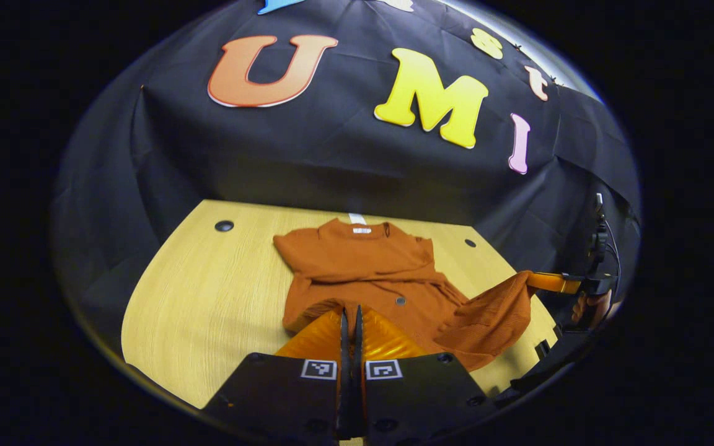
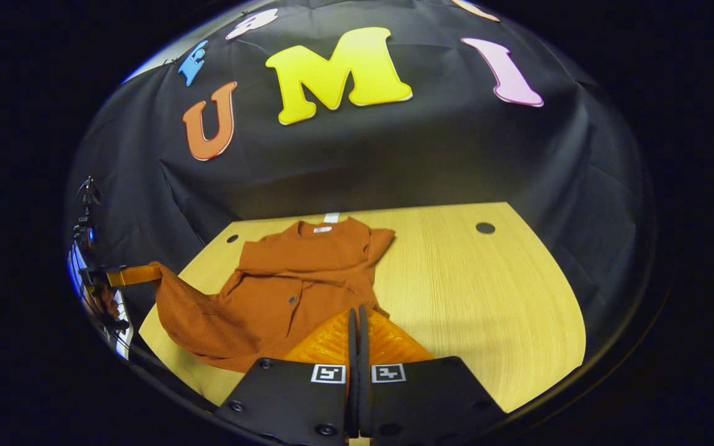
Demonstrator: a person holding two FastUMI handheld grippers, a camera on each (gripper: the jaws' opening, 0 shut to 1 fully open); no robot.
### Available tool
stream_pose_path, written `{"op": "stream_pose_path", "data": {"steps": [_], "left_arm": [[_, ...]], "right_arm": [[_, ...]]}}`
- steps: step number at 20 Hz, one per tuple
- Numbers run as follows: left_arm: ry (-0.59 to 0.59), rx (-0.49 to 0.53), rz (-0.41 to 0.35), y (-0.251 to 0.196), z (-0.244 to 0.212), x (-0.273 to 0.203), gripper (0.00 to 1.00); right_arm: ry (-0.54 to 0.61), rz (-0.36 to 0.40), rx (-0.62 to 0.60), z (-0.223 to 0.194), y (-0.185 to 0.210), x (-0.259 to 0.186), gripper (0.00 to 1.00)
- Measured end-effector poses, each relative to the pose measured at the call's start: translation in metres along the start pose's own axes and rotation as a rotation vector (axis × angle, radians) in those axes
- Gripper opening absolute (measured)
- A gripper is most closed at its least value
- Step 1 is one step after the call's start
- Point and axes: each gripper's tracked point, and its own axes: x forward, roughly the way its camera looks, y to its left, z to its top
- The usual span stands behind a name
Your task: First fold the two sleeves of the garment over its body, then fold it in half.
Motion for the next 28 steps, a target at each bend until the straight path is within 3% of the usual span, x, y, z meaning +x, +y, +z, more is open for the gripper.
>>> {"op": "stream_pose_path", "data": {"steps": [9, 15, 20, 28], "left_arm": [[-0.194, -0.005, 0.013, 0.013, 0.172, 0.057, 0.03], [-0.198, 0.005, -0.021, 0.012, 0.234, 0.14, 0.03], [-0.171, 0.05, 0.038, 0.049, 0.231, 0.22, 0.02], [-0.047, 0.074, 0.073, 0.107, 0.165, 0.332, 0.03]], "right_arm": [[-0.195, 0.012, -0.06, 0.167, 0.002, 0.062, 0.0], [-0.247, 0.006, -0.083, 0.239, 0.009, 0.136, 0.0], [-0.231, -0.053, -0.14, 0.239, -0.004, 0.214, 0.0], [-0.074, -0.116, -0.207, 0.167, -0.034, 0.333, 0.0]]}}
